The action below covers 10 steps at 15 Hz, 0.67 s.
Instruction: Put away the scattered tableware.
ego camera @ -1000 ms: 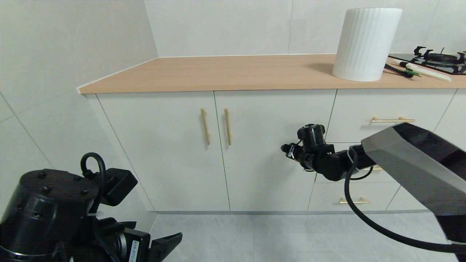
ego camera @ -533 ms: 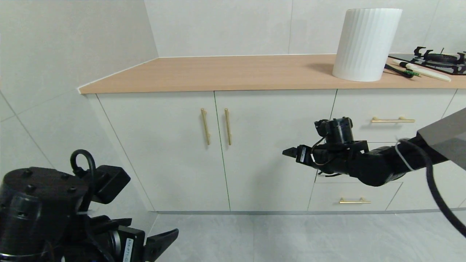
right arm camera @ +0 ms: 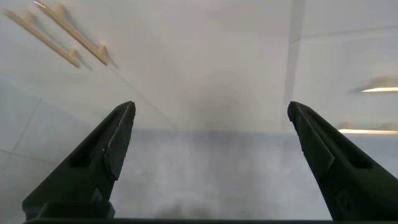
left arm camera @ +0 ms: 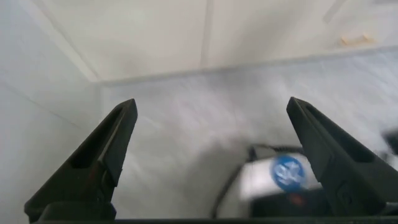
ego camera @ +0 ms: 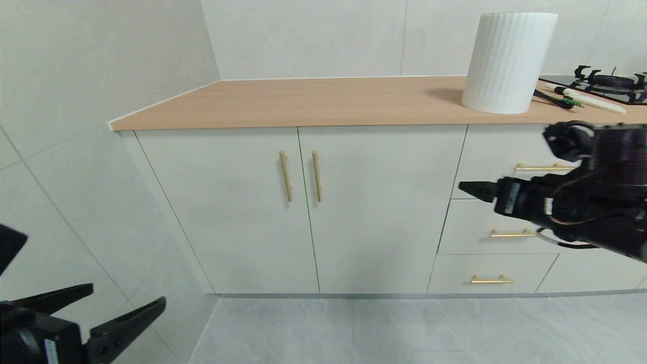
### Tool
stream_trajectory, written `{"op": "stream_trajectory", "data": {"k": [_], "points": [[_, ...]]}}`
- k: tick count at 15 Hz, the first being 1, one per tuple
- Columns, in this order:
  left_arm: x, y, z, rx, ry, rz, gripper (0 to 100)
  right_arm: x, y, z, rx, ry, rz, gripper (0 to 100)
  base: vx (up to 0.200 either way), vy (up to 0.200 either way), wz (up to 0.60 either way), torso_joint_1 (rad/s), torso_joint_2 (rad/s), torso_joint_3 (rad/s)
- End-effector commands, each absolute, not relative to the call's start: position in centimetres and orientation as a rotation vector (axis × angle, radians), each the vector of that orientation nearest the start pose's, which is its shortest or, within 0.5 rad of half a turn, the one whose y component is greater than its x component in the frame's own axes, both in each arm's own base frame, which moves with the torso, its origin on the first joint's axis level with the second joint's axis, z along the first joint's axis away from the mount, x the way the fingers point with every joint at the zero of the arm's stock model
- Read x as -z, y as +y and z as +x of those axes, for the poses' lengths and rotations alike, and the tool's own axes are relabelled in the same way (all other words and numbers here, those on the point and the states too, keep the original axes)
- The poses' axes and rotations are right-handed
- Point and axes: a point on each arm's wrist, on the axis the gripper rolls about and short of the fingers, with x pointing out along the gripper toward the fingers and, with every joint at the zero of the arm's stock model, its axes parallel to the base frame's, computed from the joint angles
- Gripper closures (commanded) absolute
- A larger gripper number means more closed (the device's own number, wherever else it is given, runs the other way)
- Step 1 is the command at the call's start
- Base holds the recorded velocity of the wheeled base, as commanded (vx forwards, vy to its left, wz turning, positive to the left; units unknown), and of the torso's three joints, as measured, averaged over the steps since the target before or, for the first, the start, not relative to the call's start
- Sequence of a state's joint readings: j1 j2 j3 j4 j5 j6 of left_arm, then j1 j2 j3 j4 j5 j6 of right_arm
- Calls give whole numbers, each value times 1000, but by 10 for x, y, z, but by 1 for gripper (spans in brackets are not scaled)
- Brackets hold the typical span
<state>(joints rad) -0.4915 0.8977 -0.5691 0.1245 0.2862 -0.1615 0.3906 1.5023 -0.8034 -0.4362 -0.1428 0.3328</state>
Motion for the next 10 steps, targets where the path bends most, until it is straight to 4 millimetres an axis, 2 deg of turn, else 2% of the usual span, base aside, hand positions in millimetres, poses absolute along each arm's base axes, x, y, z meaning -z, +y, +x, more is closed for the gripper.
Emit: {"op": "stream_trajectory", "data": {"k": [1,2,3,4,7,8,9,10], "points": [[-200,-14,52,92,311,58,0,-238,45,150,-132,101,210,0,0,0,0,0,0,0],[-198,-5,33,51,234,106,0,-238,21,113,-51,1,151,0,0,0,0,0,0,0],[-198,-2,28,33,207,104,0,-237,16,99,-31,-31,130,0,0,0,0,0,0,0],[-200,3,13,-3,137,83,0,-233,6,69,16,-113,91,0,0,0,0,0,0,0],[-196,10,-14,-76,36,65,0,-226,-3,13,76,-271,4,0,0,0,0,0,0,0],[-195,11,-20,-92,12,68,0,-224,-4,1,83,-291,-17,0,0,0,0,0,0,0],[-192,12,-34,-124,-41,69,0,-215,-6,-24,96,-324,-67,0,0,0,0,0,0,0],[-192,13,-41,-138,-68,65,0,-210,-7,-38,104,-346,-92,0,0,0,0,0,0,0]]}}
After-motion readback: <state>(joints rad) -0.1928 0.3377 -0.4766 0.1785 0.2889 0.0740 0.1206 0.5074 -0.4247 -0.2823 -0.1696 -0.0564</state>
